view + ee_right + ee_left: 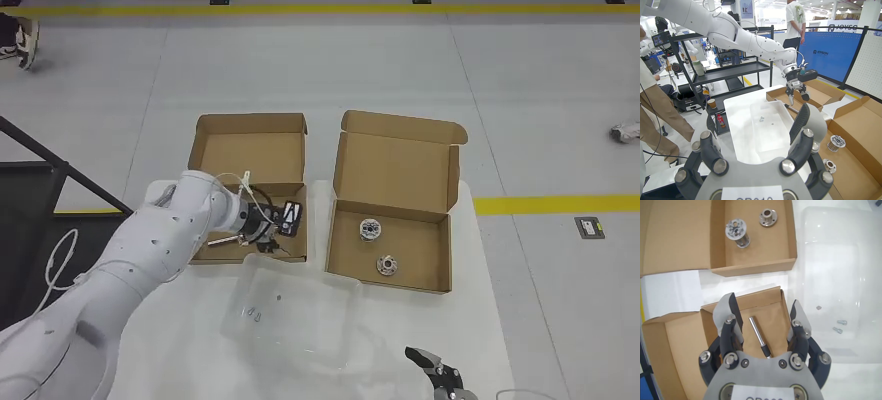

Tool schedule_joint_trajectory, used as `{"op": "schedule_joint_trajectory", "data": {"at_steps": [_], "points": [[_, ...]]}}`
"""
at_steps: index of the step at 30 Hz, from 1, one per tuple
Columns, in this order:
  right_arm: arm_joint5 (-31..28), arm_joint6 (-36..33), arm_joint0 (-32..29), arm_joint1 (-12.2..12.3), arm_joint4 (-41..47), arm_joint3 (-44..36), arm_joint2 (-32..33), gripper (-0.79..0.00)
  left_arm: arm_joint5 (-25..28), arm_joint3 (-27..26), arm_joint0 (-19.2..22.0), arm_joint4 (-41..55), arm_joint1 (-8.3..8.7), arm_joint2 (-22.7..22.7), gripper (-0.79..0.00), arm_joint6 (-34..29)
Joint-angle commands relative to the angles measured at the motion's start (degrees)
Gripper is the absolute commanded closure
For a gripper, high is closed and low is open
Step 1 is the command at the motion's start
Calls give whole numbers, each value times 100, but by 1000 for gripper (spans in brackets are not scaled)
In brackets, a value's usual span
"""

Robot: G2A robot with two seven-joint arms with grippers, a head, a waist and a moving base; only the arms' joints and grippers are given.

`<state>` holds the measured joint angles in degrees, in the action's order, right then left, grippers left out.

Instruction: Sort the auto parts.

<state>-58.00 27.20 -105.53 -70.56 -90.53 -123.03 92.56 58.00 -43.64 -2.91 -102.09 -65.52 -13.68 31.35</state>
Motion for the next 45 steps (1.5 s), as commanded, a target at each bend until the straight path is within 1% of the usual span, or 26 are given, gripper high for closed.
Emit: {"op": "schedule_joint_trajectory", "data": {"at_steps": [1,3,5,6,16,17,22,25,27,32,35,36,37,38,40,41,45], "points": [[0,0,0,0,0,0,0,-785,0,-439,-53,197,196,186,-785,-267],[0,0,0,0,0,0,0,-785,0,-805,-66,584,383,342,-785,-554],[0,0,0,0,0,0,0,-785,0,-1153,-67,1116,573,394,-785,-1001],[0,0,0,0,0,0,0,-785,0,-1216,-63,1224,605,394,-785,-1081],[0,0,0,0,0,0,0,-785,-12,-1191,-88,1229,607,394,-785,-1109],[0,0,0,0,0,0,0,-785,-51,-1100,-151,1262,606,376,-785,-1260],[0,0,0,0,0,0,0,-785,-165,-1253,-320,1738,596,138,-785,-1726],[0,0,0,0,0,0,0,-785,-116,-1556,-429,1973,661,-9,-785,-2145],[0,0,0,0,0,0,0,-785,-17,-1824,-509,2151,742,-124,-785,-2430],[0,0,0,0,0,0,0,-785,0,-2612,-803,2782,1039,-256,-785,-3307],[0,0,0,0,0,0,0,-785,0,-3002,-927,3450,1239,-258,-785,-4118],[0,0,0,0,0,0,0,-785,0,-3110,-960,3880,1329,-287,-785,-4501],[0,0,0,0,0,0,0,-785,0,-3150,-968,4068,1373,-315,-785,-4747],[0,0,0,0,0,0,0,-785,-24,-3254,-990,4320,1433,-350,-785,-5158],[0,0,0,0,0,0,0,-785,-388,-3519,-1109,5084,1543,-460,-785,-5857],[0,0,0,0,0,0,0,-785,-480,-3644,-1151,5362,1581,-491,-785,-6071],[0,0,0,0,0,0,0,-785,-480,-3644,-1151,5362,1581,-491,-785,-6071]]}}
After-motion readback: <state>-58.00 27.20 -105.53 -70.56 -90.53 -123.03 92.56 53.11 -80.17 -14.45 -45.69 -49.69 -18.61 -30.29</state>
